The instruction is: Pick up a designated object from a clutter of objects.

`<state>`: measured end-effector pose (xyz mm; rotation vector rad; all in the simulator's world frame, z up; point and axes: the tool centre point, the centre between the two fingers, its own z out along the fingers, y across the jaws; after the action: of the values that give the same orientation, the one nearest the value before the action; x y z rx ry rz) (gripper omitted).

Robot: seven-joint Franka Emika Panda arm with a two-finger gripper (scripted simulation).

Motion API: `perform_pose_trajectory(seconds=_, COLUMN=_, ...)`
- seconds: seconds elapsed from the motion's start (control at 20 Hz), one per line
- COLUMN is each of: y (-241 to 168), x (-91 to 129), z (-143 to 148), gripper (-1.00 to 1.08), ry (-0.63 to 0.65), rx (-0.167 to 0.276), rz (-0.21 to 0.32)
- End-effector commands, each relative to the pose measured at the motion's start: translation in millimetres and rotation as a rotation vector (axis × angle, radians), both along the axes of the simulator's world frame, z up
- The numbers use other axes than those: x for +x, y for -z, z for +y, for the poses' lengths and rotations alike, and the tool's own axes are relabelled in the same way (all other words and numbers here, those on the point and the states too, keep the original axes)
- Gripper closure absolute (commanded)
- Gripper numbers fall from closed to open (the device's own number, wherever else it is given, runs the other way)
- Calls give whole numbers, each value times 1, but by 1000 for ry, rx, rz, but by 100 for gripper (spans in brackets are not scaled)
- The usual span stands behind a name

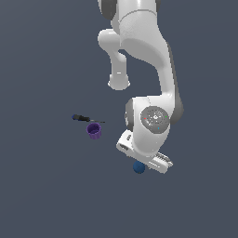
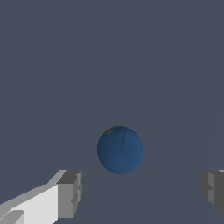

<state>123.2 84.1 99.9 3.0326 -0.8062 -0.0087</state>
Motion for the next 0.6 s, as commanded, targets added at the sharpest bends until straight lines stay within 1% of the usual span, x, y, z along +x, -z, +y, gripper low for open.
perform_pose_trajectory(seconds=0.0, y=10, x=3, z=4, gripper=-92, ry=21, rx=1, rz=-4)
perform_pose_trajectory(seconds=0.55, y=24, x=5, z=8, gripper=-92, ry=35, rx=2, rz=-5)
